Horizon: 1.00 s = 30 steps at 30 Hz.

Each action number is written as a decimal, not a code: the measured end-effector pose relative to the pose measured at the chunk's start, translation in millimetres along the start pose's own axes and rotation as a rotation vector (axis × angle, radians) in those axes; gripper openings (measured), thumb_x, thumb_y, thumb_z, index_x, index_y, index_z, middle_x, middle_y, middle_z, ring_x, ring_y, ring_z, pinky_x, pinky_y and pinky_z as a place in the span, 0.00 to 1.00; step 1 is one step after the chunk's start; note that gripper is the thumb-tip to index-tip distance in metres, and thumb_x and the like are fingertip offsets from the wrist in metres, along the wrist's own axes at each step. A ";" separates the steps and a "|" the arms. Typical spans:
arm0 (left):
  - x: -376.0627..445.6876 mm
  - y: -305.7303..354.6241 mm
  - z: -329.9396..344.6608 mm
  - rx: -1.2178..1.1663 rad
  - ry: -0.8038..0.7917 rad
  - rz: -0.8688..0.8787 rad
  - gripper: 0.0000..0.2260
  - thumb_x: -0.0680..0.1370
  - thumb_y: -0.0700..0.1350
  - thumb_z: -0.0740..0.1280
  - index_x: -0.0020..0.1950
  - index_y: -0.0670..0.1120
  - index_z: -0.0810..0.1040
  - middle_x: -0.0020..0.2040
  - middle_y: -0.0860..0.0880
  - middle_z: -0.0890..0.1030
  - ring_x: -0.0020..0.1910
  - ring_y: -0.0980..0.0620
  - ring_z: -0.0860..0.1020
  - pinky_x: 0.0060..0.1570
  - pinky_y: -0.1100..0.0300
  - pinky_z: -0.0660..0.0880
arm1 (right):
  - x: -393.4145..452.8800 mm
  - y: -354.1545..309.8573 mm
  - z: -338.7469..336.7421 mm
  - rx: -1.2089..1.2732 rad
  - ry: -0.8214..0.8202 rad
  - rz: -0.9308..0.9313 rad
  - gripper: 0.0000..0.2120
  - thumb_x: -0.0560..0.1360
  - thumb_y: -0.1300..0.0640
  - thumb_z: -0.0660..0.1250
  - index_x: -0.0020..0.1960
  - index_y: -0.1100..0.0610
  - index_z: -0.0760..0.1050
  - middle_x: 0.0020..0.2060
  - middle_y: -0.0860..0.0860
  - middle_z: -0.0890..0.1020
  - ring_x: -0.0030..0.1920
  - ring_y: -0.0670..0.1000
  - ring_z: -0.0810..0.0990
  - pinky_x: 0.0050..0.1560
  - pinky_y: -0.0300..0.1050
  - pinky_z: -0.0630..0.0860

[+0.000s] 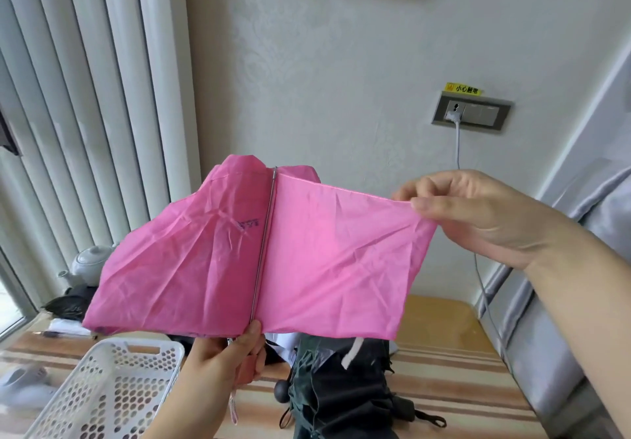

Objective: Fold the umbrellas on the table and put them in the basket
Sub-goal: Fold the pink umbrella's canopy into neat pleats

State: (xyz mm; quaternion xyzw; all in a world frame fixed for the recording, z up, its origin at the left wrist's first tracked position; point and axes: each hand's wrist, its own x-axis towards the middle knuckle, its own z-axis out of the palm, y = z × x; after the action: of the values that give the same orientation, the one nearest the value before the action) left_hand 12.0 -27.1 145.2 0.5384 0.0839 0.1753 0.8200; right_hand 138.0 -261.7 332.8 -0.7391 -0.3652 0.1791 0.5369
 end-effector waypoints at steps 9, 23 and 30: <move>3.9 -4.7 -0.7 -0.029 -0.024 0.010 0.12 0.67 0.45 0.70 0.26 0.44 0.73 0.26 0.43 0.67 0.27 0.47 0.68 0.31 0.54 0.65 | -6.9 23.4 25.8 0.323 0.478 0.259 0.19 0.67 0.45 0.66 0.55 0.52 0.72 0.55 0.52 0.76 0.47 0.54 0.82 0.50 0.55 0.80; 2.3 -8.6 10.9 -0.101 0.035 -0.027 0.13 0.68 0.40 0.75 0.28 0.42 0.72 0.28 0.43 0.65 0.25 0.48 0.68 0.28 0.56 0.69 | -20.4 51.4 116.3 -0.197 0.754 -0.064 0.24 0.71 0.39 0.60 0.28 0.56 0.60 0.22 0.46 0.63 0.25 0.44 0.62 0.28 0.35 0.59; -2.7 -0.8 21.2 -0.082 -0.006 -0.081 0.11 0.69 0.42 0.70 0.26 0.45 0.76 0.25 0.43 0.70 0.23 0.48 0.68 0.21 0.60 0.66 | -25.8 64.8 137.6 0.187 0.339 0.009 0.32 0.62 0.28 0.70 0.59 0.44 0.76 0.50 0.55 0.83 0.53 0.53 0.82 0.62 0.50 0.75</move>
State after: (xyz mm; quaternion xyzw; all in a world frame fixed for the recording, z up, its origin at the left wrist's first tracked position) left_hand 16.5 -46.5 152.9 0.5010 0.0961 0.1435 0.8480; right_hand 52.9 -199.5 220.1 -0.7072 -0.2480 0.0874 0.6563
